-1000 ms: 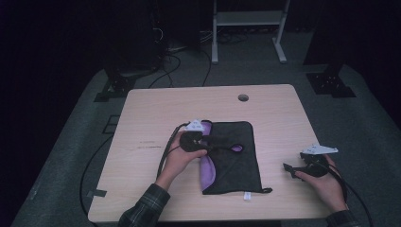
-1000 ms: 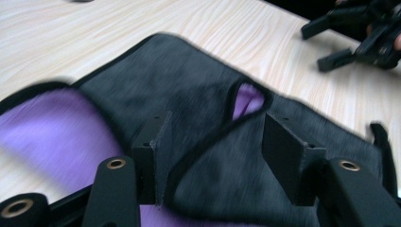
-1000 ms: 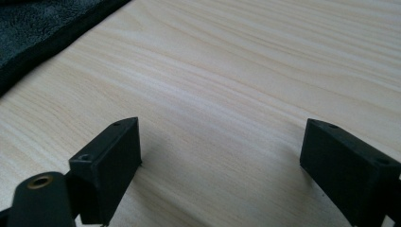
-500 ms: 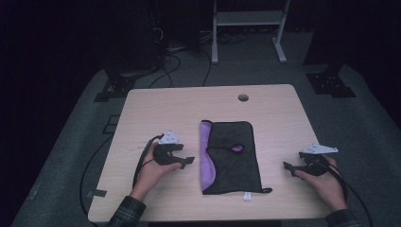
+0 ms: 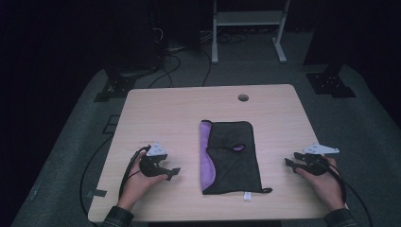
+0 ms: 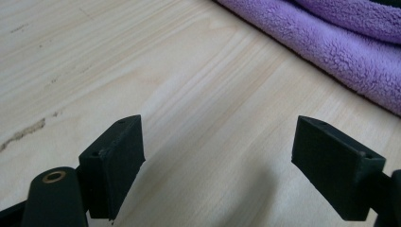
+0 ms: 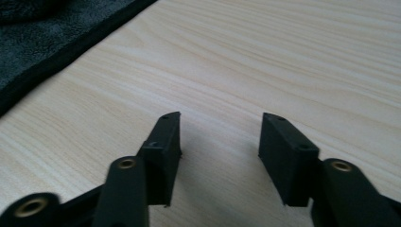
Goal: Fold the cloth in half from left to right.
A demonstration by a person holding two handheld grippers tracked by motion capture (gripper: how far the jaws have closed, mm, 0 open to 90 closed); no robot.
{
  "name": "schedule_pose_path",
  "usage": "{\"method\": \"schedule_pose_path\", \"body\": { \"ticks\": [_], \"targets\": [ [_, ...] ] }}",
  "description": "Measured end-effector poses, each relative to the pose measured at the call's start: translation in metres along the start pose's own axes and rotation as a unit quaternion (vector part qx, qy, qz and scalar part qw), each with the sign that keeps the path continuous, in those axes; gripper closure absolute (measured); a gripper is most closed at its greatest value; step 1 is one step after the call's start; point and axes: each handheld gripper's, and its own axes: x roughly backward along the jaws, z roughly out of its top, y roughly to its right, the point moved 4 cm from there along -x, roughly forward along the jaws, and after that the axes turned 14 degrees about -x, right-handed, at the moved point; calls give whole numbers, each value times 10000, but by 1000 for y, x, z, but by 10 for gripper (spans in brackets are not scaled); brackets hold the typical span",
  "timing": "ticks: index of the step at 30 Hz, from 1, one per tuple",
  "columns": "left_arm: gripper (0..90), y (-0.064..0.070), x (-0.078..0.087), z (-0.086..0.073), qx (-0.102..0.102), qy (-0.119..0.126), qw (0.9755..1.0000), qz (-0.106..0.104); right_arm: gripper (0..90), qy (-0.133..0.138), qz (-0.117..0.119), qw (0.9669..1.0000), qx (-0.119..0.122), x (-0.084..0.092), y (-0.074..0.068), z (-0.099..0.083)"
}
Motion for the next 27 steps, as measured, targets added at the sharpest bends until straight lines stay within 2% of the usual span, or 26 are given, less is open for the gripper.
{"method": "schedule_pose_path", "body": {
  "ticks": [3,5,9,15,27],
  "targets": [
    [158,0,-2,-5,-100,-105,9999,19,590,4,76,10000,34,0,-2,0],
    [138,-1,-3,-7,-143,-89,9999,27,622,-5,120,9999,75,0,-3,0],
    [85,-1,-4,-11,-362,-78,9992,137,623,25,285,9995,114,1,-8,5],
    [0,-3,-6,-14,-329,-89,9993,157,634,143,553,9983,148,2,-18,23],
    [0,-3,-6,-14,-349,-97,9993,123,686,179,914,9950,354,-6,-43,59]
  ]
}}
